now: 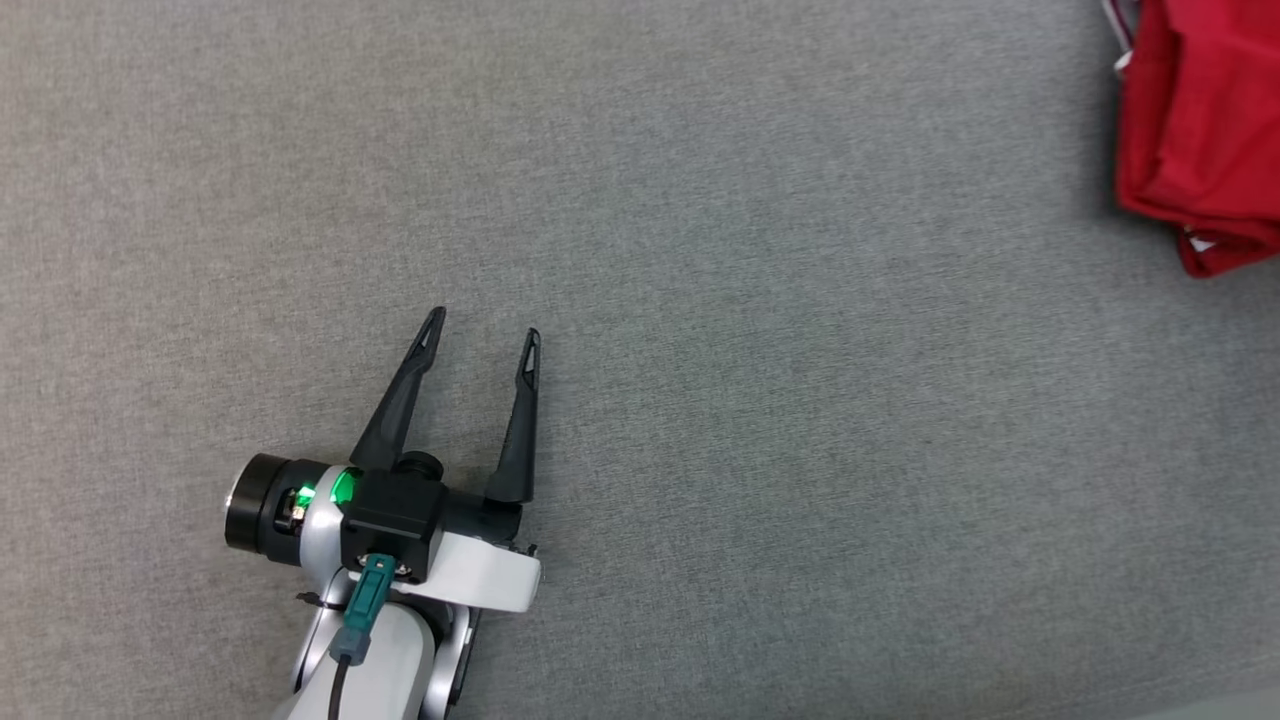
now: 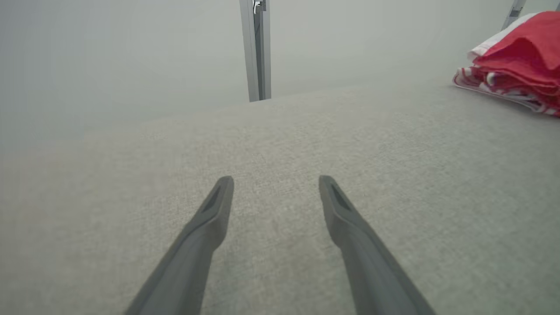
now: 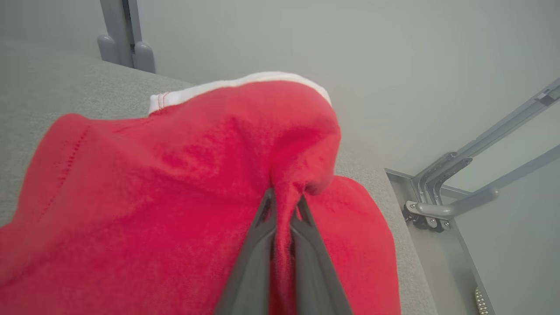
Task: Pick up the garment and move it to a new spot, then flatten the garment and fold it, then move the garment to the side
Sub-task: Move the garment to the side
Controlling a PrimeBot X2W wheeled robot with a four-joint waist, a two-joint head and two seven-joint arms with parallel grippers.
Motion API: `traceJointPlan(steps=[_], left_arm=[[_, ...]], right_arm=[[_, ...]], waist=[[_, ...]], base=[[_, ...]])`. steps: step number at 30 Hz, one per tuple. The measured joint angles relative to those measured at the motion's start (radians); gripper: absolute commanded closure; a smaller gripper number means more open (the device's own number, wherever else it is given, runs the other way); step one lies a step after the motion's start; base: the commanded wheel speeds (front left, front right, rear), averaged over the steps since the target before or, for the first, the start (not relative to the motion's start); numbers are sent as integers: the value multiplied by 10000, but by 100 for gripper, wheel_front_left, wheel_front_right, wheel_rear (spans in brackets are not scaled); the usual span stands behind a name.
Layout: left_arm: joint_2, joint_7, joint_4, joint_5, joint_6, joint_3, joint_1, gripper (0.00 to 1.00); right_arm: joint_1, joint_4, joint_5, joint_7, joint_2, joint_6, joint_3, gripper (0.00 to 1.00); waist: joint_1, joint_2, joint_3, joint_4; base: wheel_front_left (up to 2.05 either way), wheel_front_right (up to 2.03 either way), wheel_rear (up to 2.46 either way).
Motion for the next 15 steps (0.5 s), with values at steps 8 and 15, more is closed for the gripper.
traceJointPlan(steps=[8,15], left_arm=[[117,0,38,119,27,-52,-187,0],[157,0,113,136,-15,-138,-224,0]], right_arm=[[-569,1055,-888,-19,-176,0,612,100],[-825,1302,-1779,-27,-171,2,10,100]], waist=[[0,0,341,339],[0,0,301,487]], base=[[0,0,0],[0,0,0]])
